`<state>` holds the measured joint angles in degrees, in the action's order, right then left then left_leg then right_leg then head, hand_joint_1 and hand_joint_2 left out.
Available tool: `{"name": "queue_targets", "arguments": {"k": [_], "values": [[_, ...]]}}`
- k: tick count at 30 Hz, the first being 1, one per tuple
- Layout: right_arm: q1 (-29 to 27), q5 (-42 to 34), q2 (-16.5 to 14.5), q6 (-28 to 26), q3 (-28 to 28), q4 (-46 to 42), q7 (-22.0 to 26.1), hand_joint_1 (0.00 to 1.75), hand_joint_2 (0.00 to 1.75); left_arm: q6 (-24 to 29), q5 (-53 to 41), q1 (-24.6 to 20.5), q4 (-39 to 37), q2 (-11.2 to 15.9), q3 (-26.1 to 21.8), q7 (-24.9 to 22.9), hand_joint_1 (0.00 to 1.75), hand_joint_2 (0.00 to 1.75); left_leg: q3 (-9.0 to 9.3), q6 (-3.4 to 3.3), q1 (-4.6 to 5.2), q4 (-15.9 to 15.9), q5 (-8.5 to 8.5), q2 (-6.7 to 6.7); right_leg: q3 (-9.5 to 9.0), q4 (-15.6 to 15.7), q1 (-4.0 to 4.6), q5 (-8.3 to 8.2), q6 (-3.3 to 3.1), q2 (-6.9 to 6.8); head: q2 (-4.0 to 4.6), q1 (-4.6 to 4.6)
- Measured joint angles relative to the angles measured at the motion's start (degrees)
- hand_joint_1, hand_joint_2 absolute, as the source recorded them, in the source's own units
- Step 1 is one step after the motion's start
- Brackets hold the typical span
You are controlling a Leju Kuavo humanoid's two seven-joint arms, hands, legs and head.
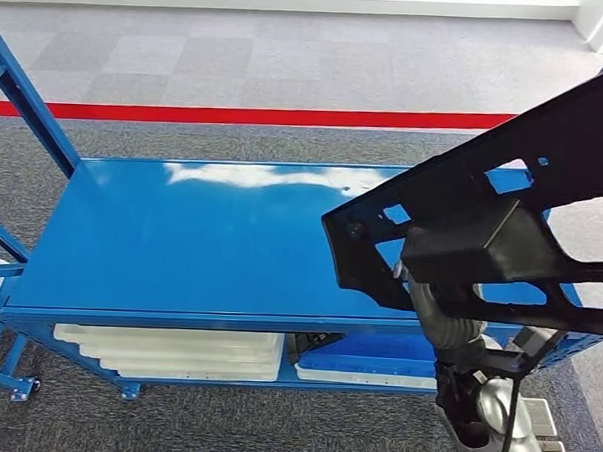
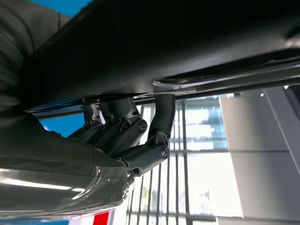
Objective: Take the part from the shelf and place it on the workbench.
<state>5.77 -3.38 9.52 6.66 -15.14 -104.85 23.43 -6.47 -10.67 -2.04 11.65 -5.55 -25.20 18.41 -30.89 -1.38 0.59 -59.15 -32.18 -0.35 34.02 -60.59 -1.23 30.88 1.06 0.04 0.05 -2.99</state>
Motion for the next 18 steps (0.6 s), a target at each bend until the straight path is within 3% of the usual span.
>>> {"name": "queue_targets", "arguments": {"k": [7, 18], "values": [[2.3, -5.6, -1.4, 6.3, -3.9, 2.2, -2.0, 1.75, 1.75, -0.7, 0.0, -0.2, 0.0, -0.1, -0.1, 1.1, 0.0, 1.75, 0.0, 0.0, 0.0, 0.0, 0.0, 0.0, -0.01, 0.0, 0.0, 0.0, 0.0, 0.0, 0.0, 0.0], [3.9, -6.1, -2.0, 7.4, -7.5, 4.0, -2.8, 1.75, 1.75, -0.7, 0.8, -0.2, 0.0, -0.1, -0.9, 1.0, 0.0, 1.75, 0.0, -0.04, 0.19, -0.1, -0.02, -0.01, -0.01, 0.1, -0.3, -0.03, 0.04, -0.04, 0.0, 0.0]]}}
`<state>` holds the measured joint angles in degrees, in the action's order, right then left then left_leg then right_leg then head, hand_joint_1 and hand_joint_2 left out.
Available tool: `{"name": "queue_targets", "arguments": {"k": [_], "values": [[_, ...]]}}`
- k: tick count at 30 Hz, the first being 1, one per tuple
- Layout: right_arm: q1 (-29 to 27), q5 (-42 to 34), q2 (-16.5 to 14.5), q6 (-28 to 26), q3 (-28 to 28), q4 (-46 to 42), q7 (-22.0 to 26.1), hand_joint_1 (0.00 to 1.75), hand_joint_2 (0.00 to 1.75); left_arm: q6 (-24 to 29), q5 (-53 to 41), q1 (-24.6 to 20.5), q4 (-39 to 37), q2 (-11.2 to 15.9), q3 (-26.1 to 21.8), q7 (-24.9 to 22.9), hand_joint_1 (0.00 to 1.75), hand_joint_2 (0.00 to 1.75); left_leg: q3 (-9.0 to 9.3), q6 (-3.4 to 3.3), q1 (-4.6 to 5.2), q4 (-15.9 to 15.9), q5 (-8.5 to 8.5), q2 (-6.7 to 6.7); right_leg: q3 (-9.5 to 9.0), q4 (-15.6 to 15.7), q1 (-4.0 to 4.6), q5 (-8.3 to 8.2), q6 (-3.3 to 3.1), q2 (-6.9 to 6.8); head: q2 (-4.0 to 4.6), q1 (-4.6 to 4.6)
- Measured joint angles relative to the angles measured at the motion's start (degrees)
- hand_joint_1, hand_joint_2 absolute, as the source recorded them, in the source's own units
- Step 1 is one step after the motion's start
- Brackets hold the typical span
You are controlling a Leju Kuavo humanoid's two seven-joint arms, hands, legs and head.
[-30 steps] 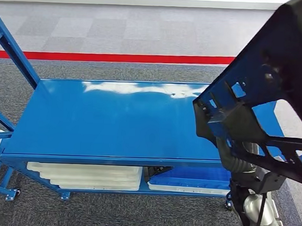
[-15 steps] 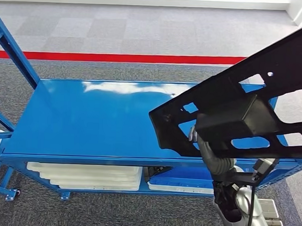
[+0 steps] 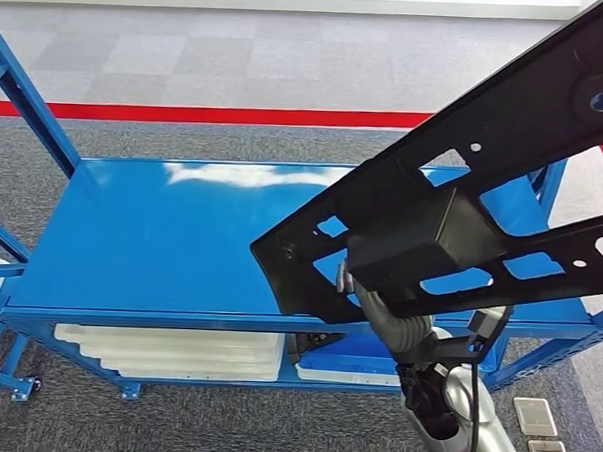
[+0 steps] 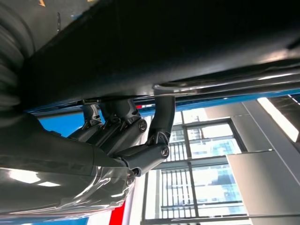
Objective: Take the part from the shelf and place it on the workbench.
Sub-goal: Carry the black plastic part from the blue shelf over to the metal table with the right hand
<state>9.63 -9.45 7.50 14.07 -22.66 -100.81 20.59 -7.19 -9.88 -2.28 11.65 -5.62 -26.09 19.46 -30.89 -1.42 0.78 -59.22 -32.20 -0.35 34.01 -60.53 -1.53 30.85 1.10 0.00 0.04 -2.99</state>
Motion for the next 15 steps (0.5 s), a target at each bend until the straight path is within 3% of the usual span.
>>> {"name": "queue_targets", "arguments": {"k": [6, 9, 11, 13, 15], "values": [[0.0, -0.5, 0.0, -0.1, -0.3, 0.3, 0.0, 1.75, 1.75, 0.1, 0.0, 0.0, 0.0, 0.0, -0.6, -1.5, 0.0, 1.75, -0.08, -0.38, 0.31, -0.3, -0.18, 0.0, -0.01, 0.1, -0.32, -0.12, 0.42, 0.0, 0.01, 0.0], [-0.1, -0.6, 0.0, -0.2, -0.3, 0.3, 0.0, 1.75, 1.75, 0.1, 0.0, 0.0, 0.0, 0.0, -0.8, -2.1, 0.0, 1.75, 0.14, -1.19, 0.22, 0.3, 0.47, 0.13, -0.26, 0.4, -0.31, -0.26, 1.2, 0.09, 0.0, 0.0], [-0.3, -0.5, 0.2, -0.4, -0.3, 0.3, 0.0, 1.75, 1.75, 0.0, 0.0, 0.0, 0.0, -0.1, -0.9, -2.4, 0.0, 1.75, 0.49, -1.99, -0.22, 1.4, 1.44, 0.38, 0.43, -1.6, -0.05, 1.71, 1.42, 0.19, 0.0, 0.04], [-0.7, -0.2, 0.4, -0.8, -0.1, 0.3, 0.0, 1.75, 1.75, 0.0, 0.0, 0.0, 0.0, -0.3, -0.9, -2.6, 0.0, 1.75, 0.53, -2.33, -0.48, 1.8, 1.79, 0.52, 2.89, -7.9, 0.08, 5.6, 1.34, 0.2, 0.0, 0.08], [-1.5, 0.3, 0.8, -1.1, 0.0, 0.3, 0.0, 1.75, 1.75, -0.1, -0.1, 0.1, 0.0, -0.4, -0.9, -2.7, 0.0, 1.75, 0.46, -2.34, -0.54, 1.8, 1.8, 0.54, 5.16, -13.8, 0.04, 7.6, 1.49, 0.17, 0.0, 0.07]]}}
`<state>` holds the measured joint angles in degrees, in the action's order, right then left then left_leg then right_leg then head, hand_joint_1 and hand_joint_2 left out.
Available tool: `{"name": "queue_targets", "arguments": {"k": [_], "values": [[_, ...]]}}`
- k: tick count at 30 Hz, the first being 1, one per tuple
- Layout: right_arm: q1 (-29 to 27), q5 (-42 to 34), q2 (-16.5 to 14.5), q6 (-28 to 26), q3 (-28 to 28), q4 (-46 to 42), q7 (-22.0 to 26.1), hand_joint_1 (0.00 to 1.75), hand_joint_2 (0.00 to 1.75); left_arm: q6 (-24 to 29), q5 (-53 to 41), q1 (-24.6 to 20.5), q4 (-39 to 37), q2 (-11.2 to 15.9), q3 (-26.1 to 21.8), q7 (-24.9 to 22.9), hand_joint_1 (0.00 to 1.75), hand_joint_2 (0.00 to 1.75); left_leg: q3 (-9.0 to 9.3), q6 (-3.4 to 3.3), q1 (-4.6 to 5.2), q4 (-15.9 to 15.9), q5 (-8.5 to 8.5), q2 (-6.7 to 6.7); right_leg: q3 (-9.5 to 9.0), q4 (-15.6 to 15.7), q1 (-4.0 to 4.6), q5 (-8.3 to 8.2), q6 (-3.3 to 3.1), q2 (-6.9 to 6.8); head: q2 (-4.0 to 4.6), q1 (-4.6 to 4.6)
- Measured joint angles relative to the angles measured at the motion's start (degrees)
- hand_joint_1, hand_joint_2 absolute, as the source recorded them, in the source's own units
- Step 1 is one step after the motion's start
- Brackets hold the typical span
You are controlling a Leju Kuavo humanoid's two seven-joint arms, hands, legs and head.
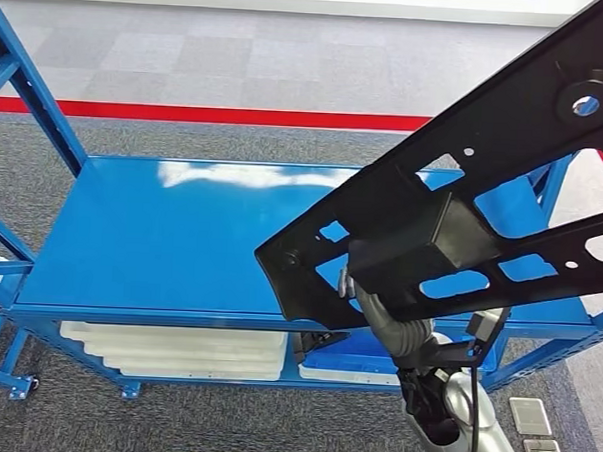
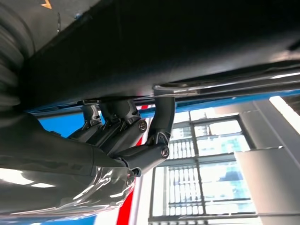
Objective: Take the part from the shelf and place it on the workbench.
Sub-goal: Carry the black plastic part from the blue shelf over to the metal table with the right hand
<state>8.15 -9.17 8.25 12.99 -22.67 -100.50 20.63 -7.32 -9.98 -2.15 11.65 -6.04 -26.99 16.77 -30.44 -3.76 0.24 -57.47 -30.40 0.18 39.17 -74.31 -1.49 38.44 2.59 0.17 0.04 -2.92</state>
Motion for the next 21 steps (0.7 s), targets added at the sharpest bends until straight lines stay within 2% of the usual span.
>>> {"name": "queue_targets", "arguments": {"k": [1, 2, 3, 5, 6, 9, 10, 11, 14, 15, 16, 17, 19, 20, 21], "values": [[-0.4, 0.2, 0.1, -0.1, 0.1, 0.0, 0.0, 1.75, 1.75, -0.1, 0.0, 0.0, 0.0, -0.1, 0.0, 0.0, 0.0, 1.75, -0.02, 0.04, -0.05, -0.1, -0.03, 0.0, 0.01, -0.5, -0.04, -0.59, 0.1, -0.02, 0.01, 0.01], [-0.6, 0.4, 0.3, -0.3, 0.2, 0.0, 0.1, 1.75, 1.75, -0.2, -0.1, 0.0, 0.0, -0.1, 0.0, -0.1, 0.0, 1.75, -0.02, 0.14, -0.13, -0.2, -0.09, -0.01, -1.01, 1.4, -0.1, -2.23, 0.23, -0.05, 0.01, 0.01], [-0.8, 0.6, 0.3, -0.4, 0.2, 0.0, 0.1, 1.75, 1.75, -0.3, -0.2, 0.0, 0.0, -0.2, 0.0, -0.1, 0.0, 1.75, -0.05, 0.37, -0.2, -0.4, -0.24, -0.02, -2.89, 5.2, -0.2, -4.4, 0.36, -0.1, 0.01, 0.01], [-1.0, 0.9, 0.4, -0.6, 0.3, -0.1, 0.1, 1.75, 1.75, -0.5, -0.2, -0.1, 0.0, -0.3, 0.0, -0.1, 0.0, 1.75, -0.39, 1.04, -0.12, -1.1, -0.6, -0.06, -6.18, 11.9, -0.17, -7.07, 0.25, -0.15, 0.0, -0.01], [-1.1, 1.1, 0.5, -0.6, 0.4, -0.2, 0.1, 1.75, 1.75, -0.5, -0.2, -0.1, 0.0, -0.3, 0.0, -0.2, 0.0, 1.75, -0.57, 1.38, -0.03, -1.4, -0.69, -0.09, -6.92, 13.6, -0.12, -7.45, 0.04, -0.14, 0.0, -0.01], [-1.6, 1.6, 0.6, -0.6, 0.4, -0.4, 0.1, 1.75, 1.75, -0.5, -0.3, -0.1, 0.0, -0.3, 0.0, -0.4, 0.0, 1.75, -0.97, 2.15, -0.01, -1.8, -0.72, -0.18, -6.62, 14.1, -0.07, -7.34, -0.88, -0.11, 0.0, -0.04], [-1.6, 1.8, 0.7, -0.6, 0.4, -0.5, 0.1, 1.75, 1.75, -0.5, -0.3, -0.1, 0.0, -0.3, 0.0, -0.5, 0.0, 1.75, -1.22, 2.48, -0.09, -2.4, -1.43, -0.2, -6.41, 14.2, -0.15, -7.47, -1.28, -0.17, 0.0, -0.05], [-1.6, 1.9, 0.7, -0.5, 0.4, -0.5, 0.1, 1.75, 1.75, -0.5, -0.3, -0.1, 0.0, -0.3, 0.0, -0.5, 0.0, 1.75, -1.75, 2.84, -0.19, -3.8, -2.87, -0.21, -6.15, 14.2, -0.25, -7.69, -1.72, -0.29, 0.01, -0.07], [-1.7, 2.0, 0.9, -0.1, 0.4, -0.6, 0.0, 1.75, 1.75, -0.5, -0.3, -0.2, 0.0, -0.3, 0.0, -0.5, 0.0, 1.75, -4.99, 3.67, -0.53, -13.3, -9.26, -0.22, -5.02, 14.2, -0.15, -8.45, -2.75, -0.66, 0.01, -0.07], [-1.7, 2.0, 1.0, 0.1, 0.4, -0.6, 0.0, 1.75, 1.75, -0.5, -0.3, -0.2, 0.0, -0.3, 0.0, -0.5, 0.0, 1.75, -5.66, 3.73, -0.58, -15.9, -10.32, -0.22, -4.62, 14.2, -0.06, -8.71, -2.88, -0.75, 0.0, -0.07], [-1.7, 1.9, 1.0, 0.4, 0.4, -0.5, -0.1, 1.75, 1.75, -0.5, -0.3, -0.2, 0.0, -0.3, 0.0, -0.5, 0.0, 1.75, -5.37, 3.67, -0.59, -16.6, -10.21, -0.22, -4.25, 14.2, 0.04, -8.99, -2.91, -0.82, 0.0, -0.07], [-1.6, 1.8, 1.1, 0.7, 0.4, -0.5, -0.2, 1.75, 1.75, -0.5, -0.3, -0.2, 0.0, -0.3, -0.1, -0.5, 0.0, 1.75, -4.01, 3.45, -0.57, -15.0, -9.06, -0.22, -3.95, 14.1, 0.15, -9.28, -2.89, -0.85, 0.0, -0.07], [-1.2, 1.2, 1.3, 1.4, 0.4, -0.4, -0.4, 1.75, 1.75, -0.5, -0.4, -0.3, 0.0, -0.2, -0.1, -0.4, 0.0, 1.75, 0.86, 2.55, -0.33, -7.1, -5.72, -0.26, -3.55, 14.1, 0.32, -9.83, -2.76, -0.87, 0.0, -0.07], [-1.0, 0.8, 1.4, 1.9, 0.4, -0.4, -0.5, 1.75, 1.75, -0.5, -0.4, -0.5, 0.0, 0.0, -0.2, -0.3, 0.0, 1.75, 2.98, 2.12, -0.14, -3.3, -4.57, -0.29, -3.4, 14.1, 0.37, -10.16, -2.56, -0.86, 0.0, -0.07], [-0.6, 0.2, 1.4, 2.3, 0.4, -0.3, -0.5, 1.75, 1.75, -0.5, -0.5, -0.7, 0.0, 0.1, -0.2, -0.2, 0.0, 1.75, 4.25, 1.81, 0.1, -0.8, -3.97, -0.32, -3.25, 14.2, 0.34, -10.55, -2.28, -0.89, 0.0, -0.07]]}}
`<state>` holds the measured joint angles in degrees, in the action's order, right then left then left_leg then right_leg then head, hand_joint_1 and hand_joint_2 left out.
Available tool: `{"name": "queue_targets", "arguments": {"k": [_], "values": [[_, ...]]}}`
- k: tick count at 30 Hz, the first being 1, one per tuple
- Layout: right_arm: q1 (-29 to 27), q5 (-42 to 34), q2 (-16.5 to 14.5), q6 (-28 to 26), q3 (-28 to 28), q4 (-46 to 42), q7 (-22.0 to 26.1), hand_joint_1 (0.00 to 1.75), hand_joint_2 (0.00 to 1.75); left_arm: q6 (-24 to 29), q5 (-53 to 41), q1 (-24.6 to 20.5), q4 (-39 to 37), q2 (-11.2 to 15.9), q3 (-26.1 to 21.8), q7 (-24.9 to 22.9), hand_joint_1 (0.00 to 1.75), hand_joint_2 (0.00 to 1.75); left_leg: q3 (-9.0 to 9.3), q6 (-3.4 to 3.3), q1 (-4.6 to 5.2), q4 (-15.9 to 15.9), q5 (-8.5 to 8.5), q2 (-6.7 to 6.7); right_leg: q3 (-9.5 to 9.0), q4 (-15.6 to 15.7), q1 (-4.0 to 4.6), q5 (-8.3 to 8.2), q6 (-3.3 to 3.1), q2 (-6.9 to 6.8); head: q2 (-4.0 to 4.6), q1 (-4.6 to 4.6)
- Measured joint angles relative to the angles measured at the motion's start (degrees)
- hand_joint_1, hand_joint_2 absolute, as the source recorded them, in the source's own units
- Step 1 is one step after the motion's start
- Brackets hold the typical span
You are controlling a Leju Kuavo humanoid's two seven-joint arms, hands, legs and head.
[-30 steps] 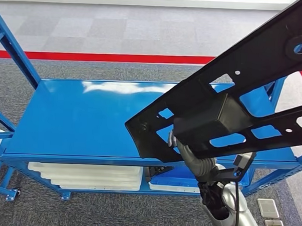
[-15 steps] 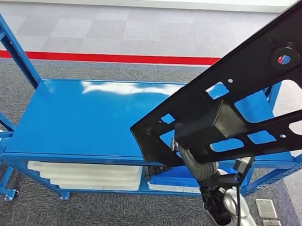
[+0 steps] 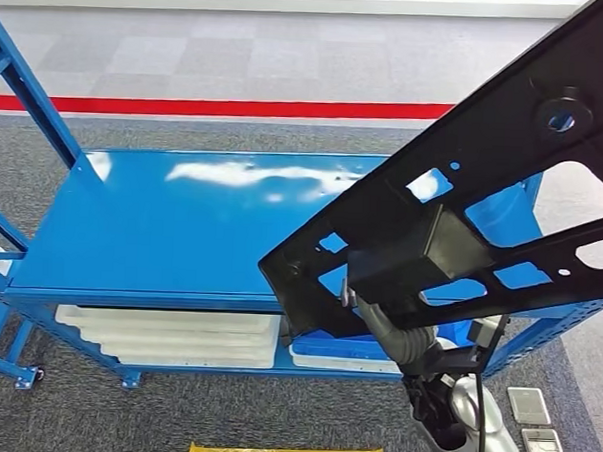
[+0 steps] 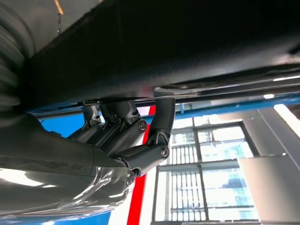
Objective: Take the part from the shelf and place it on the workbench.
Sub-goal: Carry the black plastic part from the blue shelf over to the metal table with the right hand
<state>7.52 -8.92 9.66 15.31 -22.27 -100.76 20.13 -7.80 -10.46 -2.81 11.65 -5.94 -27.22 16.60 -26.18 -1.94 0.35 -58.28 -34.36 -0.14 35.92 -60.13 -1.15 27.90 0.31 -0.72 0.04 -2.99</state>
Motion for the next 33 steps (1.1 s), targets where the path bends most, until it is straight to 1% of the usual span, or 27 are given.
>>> {"name": "queue_targets", "arguments": {"k": [1, 3, 4, 5, 6, 8, 9, 10, 11, 12, 13, 15, 16, 18, 19, 20, 22, 23, 24, 25, 26, 27, 29, 30, 31, 32, 33], "values": [[0.3, -0.6, 0.0, 0.4, 0.0, 0.1, 0.0, 1.75, 1.75, 0.0, -0.1, -0.2, 0.0, 0.1, -0.1, 0.1, 0.0, 1.75, 0.43, -0.18, 0.22, 1.1, 0.15, -0.02, 0.15, 0.1, -0.07, -0.41, 0.36, -0.04, 0.0, 0.0], [0.8, -1.9, 0.1, 1.1, 0.0, 0.4, 0.0, 1.75, 1.75, 0.0, -0.4, -0.4, 0.0, 0.2, -0.1, 0.4, 0.0, 1.75, 0.07, -0.36, 0.3, 1.6, 0.94, 0.01, 0.43, 0.3, -0.18, -1.17, 1.14, -0.06, 0.0, 0.01], [1.0, -2.5, 0.1, 1.4, 0.1, 0.5, 0.0, 1.75, 1.75, 0.0, -0.5, -0.5, 0.0, 0.2, -0.2, 0.5, 0.0, 1.75, -0.28, -0.51, 0.17, 1.9, 1.53, 0.13, 0.7, 0.1, -0.15, -0.75, 1.41, 0.04, 0.01, 0.02], [1.1, -3.0, 0.1, 1.5, 0.2, 0.6, 0.0, 1.75, 1.75, 0.0, -0.6, -0.6, 0.0, 0.3, -0.2, 0.5, 0.0, 1.75, -0.83, -0.77, 0.0, 2.1, 2.26, 0.26, 1.15, -0.8, -0.1, 0.6, 1.58, 0.17, 0.01, 0.04], [1.3, -3.4, 0.1, 1.6, 0.2, 0.8, 0.1, 1.75, 1.75, 0.0, -0.6, -0.7, 0.0, 0.3, -0.2, 0.6, 0.0, 1.75, -1.51, -1.0, -0.17, 2.3, 3.0, 0.4, 1.81, -2.7, -0.05, 2.92, 1.66, 0.3, 0.01, 0.07], [1.4, -3.9, 0.1, 1.6, 0.4, 1.1, 0.4, 1.75, 1.75, 0.0, -0.7, -0.8, 0.0, 0.4, -0.2, 0.6, 0.0, 1.75, -3.14, -1.3, -0.1, 2.2, 4.15, 0.58, 3.31, -9.4, -0.02, 8.28, 1.8, 0.41, 0.02, 0.1], [1.3, -4.0, 0.1, 1.6, 0.4, 1.3, 0.5, 1.75, 1.75, 0.0, -0.8, -0.8, 0.0, 0.4, -0.2, 0.6, 0.0, 1.75, -3.91, -1.3, -0.06, 2.1, 4.67, 0.65, 3.71, -12.6, -0.01, 9.7, 1.93, 0.41, 0.01, 0.1], [1.2, -4.1, 0.1, 1.6, 0.4, 1.5, 0.6, 1.75, 1.75, 0.1, -0.8, -0.7, 0.0, 0.4, -0.2, 0.6, 0.0, 1.75, -4.67, -1.28, -0.04, 2.0, 5.13, 0.72, 3.52, -14.6, -0.01, 9.81, 2.05, 0.41, 0.01, 0.09], [1.0, -4.2, 0.1, 1.7, 0.5, 1.6, 0.7, 1.75, 1.75, 0.1, -0.8, -0.6, 0.0, 0.5, -0.2, 0.6, 0.0, 1.75, -5.45, -1.22, -0.05, 1.7, 5.53, 0.76, 2.43, -14.6, -0.02, 8.72, 2.15, 0.4, 0.01, 0.09], [0.8, -4.3, 0.1, 1.8, 0.5, 1.6, 1.0, 1.75, 1.75, 0.2, -0.9, -0.5, 0.0, 0.5, -0.2, 0.6, 0.0, 1.75, -6.2, -1.11, -0.07, 1.3, 5.83, 0.78, 0.34, -12.4, -0.03, 7.06, 2.2, 0.4, 0.0, 0.09], [0.6, -4.3, 0.1, 2.0, 0.5, 1.7, 1.3, 1.75, 1.75, 0.1, -1.1, -0.4, 0.0, 0.6, -0.2, 0.5, 0.0, 1.75, -6.89, -1.0, -0.08, 0.8, 6.03, 0.78, -2.49, -8.6, -0.03, 5.73, 2.14, 0.39, 0.0, 0.1], [0.2, -4.4, 0.1, 2.5, 0.5, 1.7, 2.0, 1.75, 1.75, 0.1, -1.6, -0.3, 0.0, 0.7, -0.2, 0.3, 0.0, 1.75, -7.96, -0.63, 0.11, -0.3, 6.32, 0.75, -7.39, -1.1, 0.08, 5.13, 1.78, 0.42, 0.0, 0.08], [-0.1, -4.4, 0.1, 2.9, 0.5, 1.7, 2.3, 1.75, 1.75, 0.1, -1.8, -0.2, 0.0, 0.8, -0.2, 0.1, 0.0, 1.75, -8.29, -0.39, 0.2, -0.7, 6.53, 0.74, -8.54, 0.9, 0.18, 5.51, 1.59, 0.45, 0.0, 0.07], [-0.8, -4.6, 0.1, 3.9, 0.4, 1.7, 2.7, 1.75, 1.75, 0.1, -2.2, 0.0, 0.0, 1.1, -0.1, -0.3, 0.0, 1.75, -8.89, 0.27, 0.3, -1.0, 7.11, 0.66, -8.42, 1.8, 0.15, 5.75, 1.15, 0.43, 0.0, 0.03], [-1.2, -4.7, 0.1, 4.5, 0.4, 1.7, 2.8, 1.75, 1.75, 0.1, -2.4, 0.0, 0.0, 1.4, -0.1, -0.5, 0.0, 1.75, -9.34, 0.64, 0.3, -1.3, 6.77, 0.58, -7.94, 1.9, 0.01, 5.52, 0.73, 0.37, 0.0, 0.02], [-1.5, -4.7, 0.1, 4.9, 0.4, 1.7, 3.1, 1.75, 1.75, 0.2, -2.5, 0.2, 0.0, 1.6, -0.1, -0.8, 0.0, 1.75, -9.88, 1.03, 0.25, -2.1, 5.56, 0.51, -7.3, 2.0, -0.16, 5.17, 0.16, 0.29, 0.0, -0.01], [-2.3, -4.2, 0.1, 5.1, 0.4, 1.7, 3.7, 1.75, 1.75, 0.2, -2.7, 0.3, 0.0, 2.0, -0.1, -1.3, 0.0, 1.75, -11.27, 1.81, -0.04, -6.7, 0.6, 0.41, -5.79, 2.0, -0.29, 4.11, -0.83, 0.12, 0.01, -0.04], [-2.7, -3.7, 0.1, 5.1, 0.4, 1.7, 4.1, 1.75, 1.75, 0.3, -2.8, 0.4, 0.0, 2.1, -0.1, -1.6, 0.0, 1.75, -11.97, 2.11, -0.23, -10.2, -2.0, 0.41, -5.03, 1.9, -0.23, 3.55, -1.03, 0.03, 0.01, -0.04], [-3.1, -3.3, 0.1, 5.1, 0.5, 1.6, 4.4, 1.75, 1.75, 0.4, -2.9, 0.4, 0.0, 2.2, -0.1, -1.9, 0.0, 1.75, -12.41, 2.3, -0.37, -13.6, -3.66, 0.41, -4.26, 1.8, -0.15, 3.0, -1.07, -0.05, 0.01, -0.04], [-3.4, -2.9, 0.1, 5.1, 0.6, 1.6, 4.6, 1.75, 1.75, 0.6, -2.9, 0.4, 0.0, 2.3, -0.1, -2.2, 0.0, 1.75, -12.31, 2.37, -0.44, -15.8, -4.07, 0.41, -3.48, 1.6, -0.08, 2.49, -1.07, -0.14, 0.01, -0.04], [-3.7, -2.5, 0.1, 5.2, 0.7, 1.5, 4.7, 1.75, 1.75, 0.8, -3.1, 0.5, 0.0, 2.5, 0.0, -2.6, 0.0, 1.75, -11.41, 2.3, -0.47, -16.3, -3.24, 0.41, -2.73, 1.5, -0.01, 2.02, -1.01, -0.2, 0.0, -0.04], [-4.0, -2.2, 0.1, 5.3, 0.8, 1.4, 4.8, 1.75, 1.75, 1.0, -3.3, 0.5, 0.0, 2.6, 0.0, -2.9, 0.0, 1.75, -9.52, 2.09, -0.46, -14.6, -1.65, 0.4, -2.05, 1.3, 0.07, 1.57, -0.94, -0.22, 0.0, -0.04], [-4.4, -1.6, 0.1, 5.6, 1.0, 0.8, 5.2, 1.75, 1.75, 1.3, -3.6, 0.5, 0.0, 2.9, 0.0, -3.4, 0.0, 1.75, -3.51, 1.28, -0.21, -6.7, 0.74, 0.27, -1.1, 1.1, 0.25, 0.68, -0.69, -0.21, 0.0, -0.04], [-4.6, -1.4, 0.1, 5.7, 1.1, 0.5, 5.5, 1.75, 1.75, 1.4, -3.7, 0.5, 0.0, 3.1, 0.1, -3.6, 0.0, 1.75, -0.63, 0.83, -0.01, -2.5, 0.91, 0.17, -0.82, 1.1, 0.31, 0.19, -0.46, -0.21, 0.0, -0.03], [-4.7, -1.1, 0.1, 5.9, 1.2, 0.2, 5.7, 1.75, 1.75, 1.4, -3.8, 0.4, 0.0, 3.2, 0.1, -3.7, 0.0, 1.75, 1.33, 0.45, 0.22, 0.6, 0.67, 0.08, -0.63, 1.1, 0.31, -0.31, -0.17, -0.22, 0.0, -0.02], [-4.8, -0.9, 0.1, 6.1, 1.3, 0.0, 5.8, 1.75, 1.75, 1.5, -3.8, 0.4, 0.0, 3.3, 0.1, -3.7, 0.0, 1.75, 2.25, 0.15, 0.45, 2.3, 0.4, 0.03, -0.46, 1.2, 0.28, -0.84, 0.18, -0.23, 0.0, -0.01], [-4.9, -0.7, 0.1, 6.3, 1.3, -0.1, 5.8, 1.75, 1.75, 1.5, -3.8, 0.4, 0.0, 3.3, 0.1, -3.8, 0.0, 1.75, 2.26, -0.08, 0.53, 2.9, 0.43, 0.02, -0.28, 1.3, 0.22, -1.4, 0.53, -0.25, 0.0, 0.0]]}}
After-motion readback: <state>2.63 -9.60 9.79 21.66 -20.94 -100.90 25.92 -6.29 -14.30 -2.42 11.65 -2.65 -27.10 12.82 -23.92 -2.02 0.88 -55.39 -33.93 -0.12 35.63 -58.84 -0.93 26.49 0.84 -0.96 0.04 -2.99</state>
